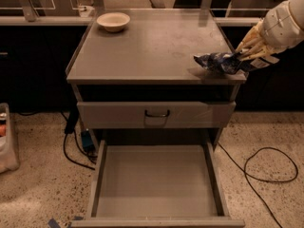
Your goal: Place blue chip bag into middle drawer
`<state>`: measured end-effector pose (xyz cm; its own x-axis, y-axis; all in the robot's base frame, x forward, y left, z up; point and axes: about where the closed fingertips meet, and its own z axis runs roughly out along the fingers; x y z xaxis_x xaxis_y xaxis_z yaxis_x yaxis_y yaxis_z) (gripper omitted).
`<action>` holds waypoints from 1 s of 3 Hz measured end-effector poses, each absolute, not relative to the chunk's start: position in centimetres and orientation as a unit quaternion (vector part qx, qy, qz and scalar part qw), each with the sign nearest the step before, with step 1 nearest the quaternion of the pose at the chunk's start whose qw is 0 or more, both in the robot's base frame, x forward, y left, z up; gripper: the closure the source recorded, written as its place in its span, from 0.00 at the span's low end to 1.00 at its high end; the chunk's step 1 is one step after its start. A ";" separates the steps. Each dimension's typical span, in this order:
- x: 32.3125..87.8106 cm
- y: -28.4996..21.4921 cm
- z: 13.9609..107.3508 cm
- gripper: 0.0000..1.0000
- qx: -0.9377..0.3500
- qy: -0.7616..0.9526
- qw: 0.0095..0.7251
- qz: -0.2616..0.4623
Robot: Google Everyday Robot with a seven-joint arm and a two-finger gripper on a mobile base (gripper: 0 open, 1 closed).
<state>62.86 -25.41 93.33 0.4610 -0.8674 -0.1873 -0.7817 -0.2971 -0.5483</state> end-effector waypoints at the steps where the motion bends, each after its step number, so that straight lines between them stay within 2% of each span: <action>1: 61.3 -24.1 94.0 1.00 -0.811 0.509 0.277 -0.083; 3: 61.0 -23.3 93.1 1.00 -0.815 0.498 0.286 -0.079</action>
Offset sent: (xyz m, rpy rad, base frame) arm -0.0118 0.0110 0.0070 -0.0362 -0.0030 0.0060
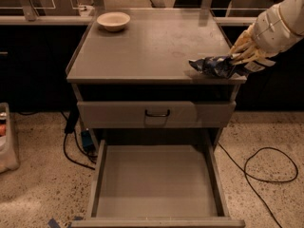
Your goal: Place blue chip bag into middle drawer
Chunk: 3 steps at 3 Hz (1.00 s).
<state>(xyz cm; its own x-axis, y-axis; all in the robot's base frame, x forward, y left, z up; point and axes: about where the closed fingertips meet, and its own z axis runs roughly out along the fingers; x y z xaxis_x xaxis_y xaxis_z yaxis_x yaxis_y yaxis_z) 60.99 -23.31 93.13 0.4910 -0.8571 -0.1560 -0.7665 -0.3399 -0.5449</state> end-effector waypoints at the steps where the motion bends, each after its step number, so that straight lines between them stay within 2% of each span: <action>1: 59.1 -21.9 91.2 1.00 -0.817 0.492 0.298 -0.046; 3: 55.7 -17.9 91.1 1.00 -0.826 0.468 0.315 0.009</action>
Offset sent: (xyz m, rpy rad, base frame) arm -0.0680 0.0527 -0.0254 0.1425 0.1147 0.1060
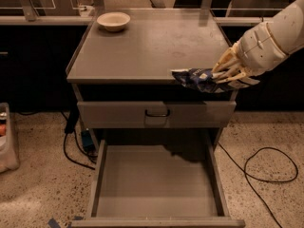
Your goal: Place blue chip bag into middle drawer
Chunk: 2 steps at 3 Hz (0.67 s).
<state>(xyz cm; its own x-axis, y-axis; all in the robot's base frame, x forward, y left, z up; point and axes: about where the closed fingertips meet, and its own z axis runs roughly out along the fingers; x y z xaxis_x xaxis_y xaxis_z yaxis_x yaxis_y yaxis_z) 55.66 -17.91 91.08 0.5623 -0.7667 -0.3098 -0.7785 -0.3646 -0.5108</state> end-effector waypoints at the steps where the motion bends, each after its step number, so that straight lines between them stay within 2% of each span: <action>1: 53.9 -15.1 92.1 1.00 -0.832 0.447 0.326 0.039; 2: 53.9 -15.1 92.1 1.00 -0.832 0.447 0.326 0.039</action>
Offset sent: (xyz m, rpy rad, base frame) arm -0.0214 0.0285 0.0164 0.0475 0.0236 0.0603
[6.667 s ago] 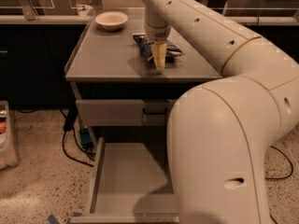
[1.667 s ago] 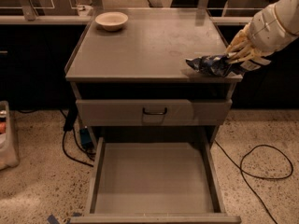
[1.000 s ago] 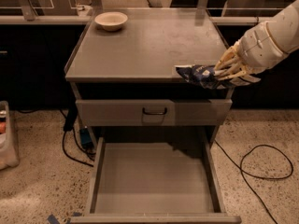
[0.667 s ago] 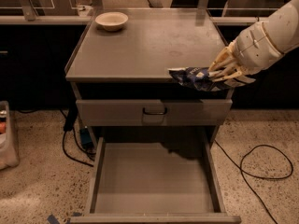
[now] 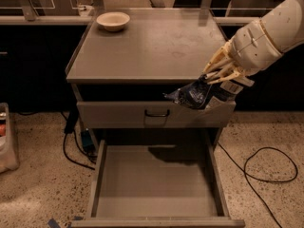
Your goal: Place blue chip bag into middle drawer
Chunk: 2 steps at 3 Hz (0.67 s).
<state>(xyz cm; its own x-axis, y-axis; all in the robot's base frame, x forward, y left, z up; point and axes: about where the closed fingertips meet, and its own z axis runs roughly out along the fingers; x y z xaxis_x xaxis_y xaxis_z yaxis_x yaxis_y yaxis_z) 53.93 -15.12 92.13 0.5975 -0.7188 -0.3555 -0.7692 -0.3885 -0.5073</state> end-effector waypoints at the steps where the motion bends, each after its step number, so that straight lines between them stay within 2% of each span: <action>1: 53.5 -14.6 90.7 1.00 -0.831 0.441 0.334 0.054; 2: 52.3 -13.7 87.5 1.00 -0.817 0.443 0.360 0.080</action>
Offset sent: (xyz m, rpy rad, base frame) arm -0.0597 0.0274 -0.1701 0.2131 0.1949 -0.0226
